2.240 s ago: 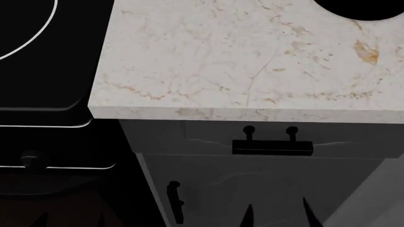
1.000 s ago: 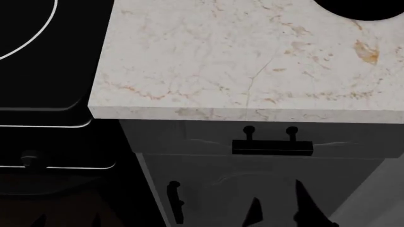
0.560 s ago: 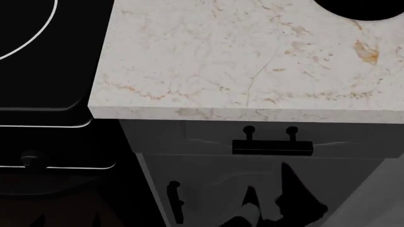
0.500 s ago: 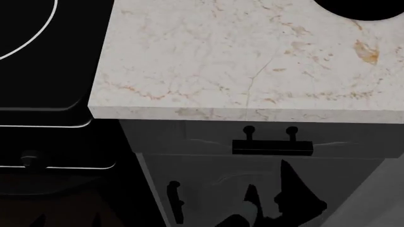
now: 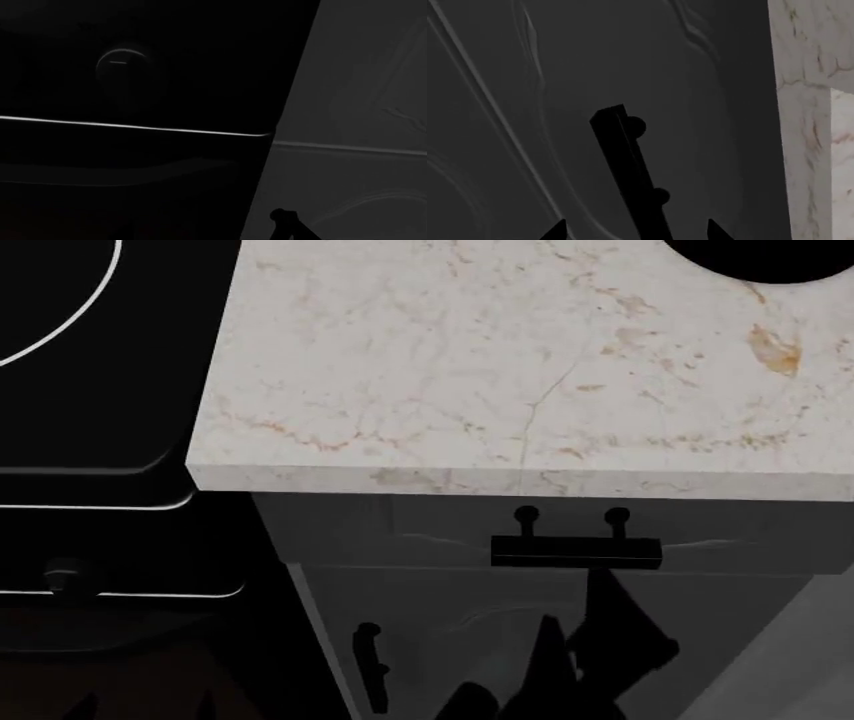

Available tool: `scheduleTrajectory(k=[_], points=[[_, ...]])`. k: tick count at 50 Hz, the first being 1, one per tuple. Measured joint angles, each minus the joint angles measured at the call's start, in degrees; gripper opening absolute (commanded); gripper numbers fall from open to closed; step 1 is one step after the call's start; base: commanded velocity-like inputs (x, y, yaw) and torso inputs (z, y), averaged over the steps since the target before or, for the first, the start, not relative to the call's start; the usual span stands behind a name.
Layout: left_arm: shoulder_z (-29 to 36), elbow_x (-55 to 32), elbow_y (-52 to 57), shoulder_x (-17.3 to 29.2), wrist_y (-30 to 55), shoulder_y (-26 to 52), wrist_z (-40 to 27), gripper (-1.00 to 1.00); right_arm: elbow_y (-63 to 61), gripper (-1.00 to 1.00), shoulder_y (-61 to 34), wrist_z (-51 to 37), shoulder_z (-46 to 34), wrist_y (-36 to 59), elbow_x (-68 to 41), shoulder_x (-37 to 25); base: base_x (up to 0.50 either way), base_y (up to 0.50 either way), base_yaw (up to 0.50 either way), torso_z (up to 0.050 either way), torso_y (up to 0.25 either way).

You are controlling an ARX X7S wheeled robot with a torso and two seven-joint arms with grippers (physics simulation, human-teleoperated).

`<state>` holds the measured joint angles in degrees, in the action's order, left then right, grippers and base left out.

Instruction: Open the right drawer.

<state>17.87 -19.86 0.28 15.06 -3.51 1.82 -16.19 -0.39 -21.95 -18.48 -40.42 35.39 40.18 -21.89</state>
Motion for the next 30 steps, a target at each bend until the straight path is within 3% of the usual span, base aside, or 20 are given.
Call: scheduleTrajectory(k=[30], points=[[1.0,0.4,0.1,0.4,-0.2,0.1,-0.7,1.00,9.5,1.00,-5.2,-1.6,-4.8,0.6,5.7,1.2,0.00,0.00,0.00,0.000,0.000]])
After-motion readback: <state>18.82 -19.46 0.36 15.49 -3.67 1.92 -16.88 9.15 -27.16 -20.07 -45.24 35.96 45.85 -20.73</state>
